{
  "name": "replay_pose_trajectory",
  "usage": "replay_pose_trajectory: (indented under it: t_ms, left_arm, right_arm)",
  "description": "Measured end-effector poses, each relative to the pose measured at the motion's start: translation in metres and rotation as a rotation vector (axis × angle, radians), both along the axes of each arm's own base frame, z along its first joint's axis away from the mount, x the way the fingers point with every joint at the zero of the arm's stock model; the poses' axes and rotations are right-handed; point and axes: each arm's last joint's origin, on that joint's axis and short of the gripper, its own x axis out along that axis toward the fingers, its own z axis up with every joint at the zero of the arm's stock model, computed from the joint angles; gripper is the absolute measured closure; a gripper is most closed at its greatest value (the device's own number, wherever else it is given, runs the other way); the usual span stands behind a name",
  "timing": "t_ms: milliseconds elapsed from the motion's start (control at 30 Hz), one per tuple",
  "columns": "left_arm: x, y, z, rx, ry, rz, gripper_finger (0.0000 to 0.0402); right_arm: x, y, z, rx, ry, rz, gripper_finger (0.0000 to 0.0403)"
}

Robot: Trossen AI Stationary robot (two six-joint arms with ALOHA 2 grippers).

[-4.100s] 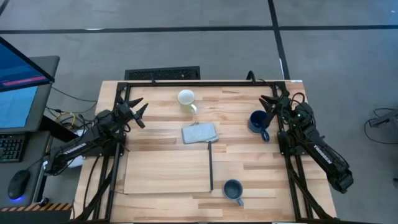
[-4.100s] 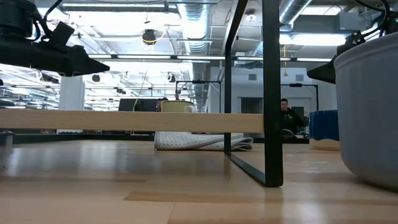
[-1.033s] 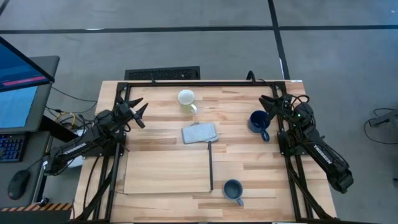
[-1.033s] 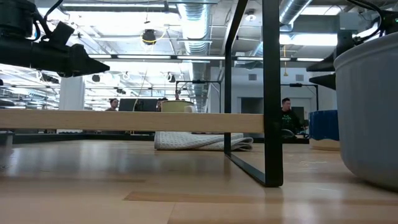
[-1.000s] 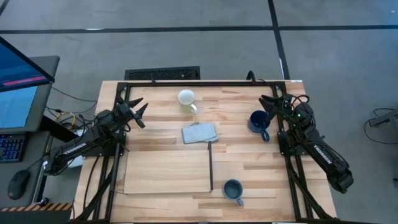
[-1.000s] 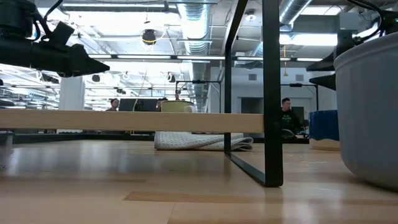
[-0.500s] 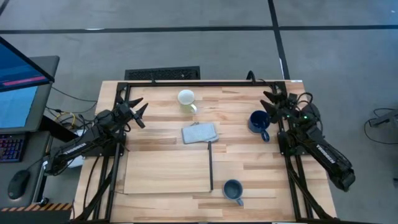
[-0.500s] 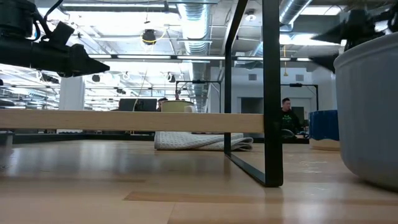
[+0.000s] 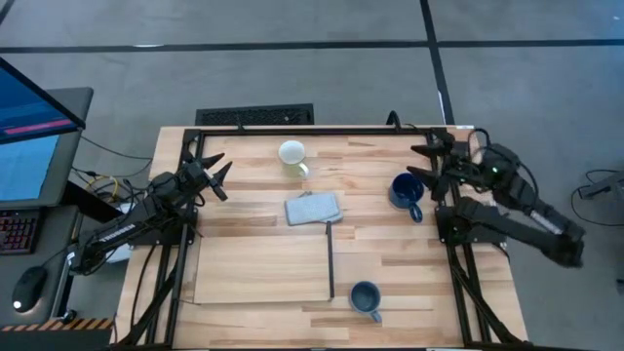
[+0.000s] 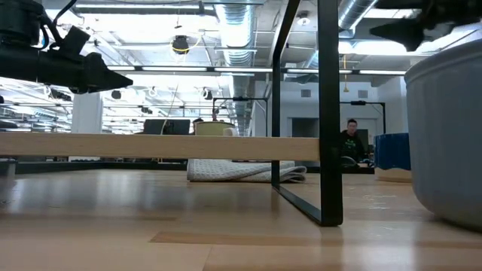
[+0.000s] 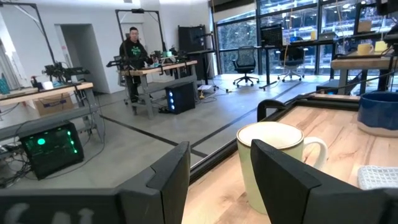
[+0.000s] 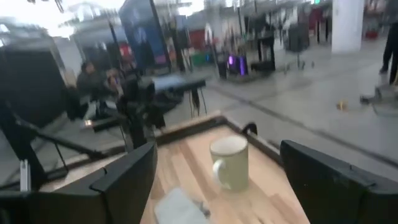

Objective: Stack small to large cups/mugs on shelf
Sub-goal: Put the light blue mug on the shelf

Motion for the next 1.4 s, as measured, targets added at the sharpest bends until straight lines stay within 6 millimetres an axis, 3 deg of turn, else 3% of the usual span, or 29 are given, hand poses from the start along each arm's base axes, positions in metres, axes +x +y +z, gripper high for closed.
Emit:
replay_pose_trajectory:
  t_ms: [167, 300, 567, 700, 967, 1233, 1400]
  left_arm:
    - [0.0, 0.0, 0.0, 0.0, 0.0, 0.0, 0.0239]
    - [0.0, 0.0, 0.0, 0.007, 0.006, 0.001, 0.0239]
    - [0.0, 0.0, 0.0, 0.009, 0.009, 0.001, 0.0239]
    - [0.0, 0.0, 0.0, 0.009, 0.009, 0.001, 0.0239]
    - [0.0, 0.0, 0.0, 0.009, 0.009, 0.001, 0.0239]
    - [0.0, 0.0, 0.0, 0.009, 0.009, 0.001, 0.0239]
    - [0.0, 0.0, 0.0, 0.009, 0.009, 0.001, 0.0239]
  right_arm:
    - [0.035, -0.004, 0.021, 0.07, 0.188, 0.051, 0.0039]
    - [0.074, 0.0, 0.037, 0.101, 0.366, 0.108, 0.0039]
    - [0.144, 0.039, 0.054, -0.036, 0.592, 0.357, 0.0039]
    - [0.161, 0.064, 0.045, -0.065, 0.722, 0.469, 0.0039]
    - [0.184, 0.117, 0.009, 0.024, 0.892, 0.572, 0.0039]
    - [0.202, 0.154, -0.033, 0.192, 1.055, 0.526, 0.0039]
    - [0.204, 0.176, -0.055, 0.229, 1.162, 0.591, 0.0039]
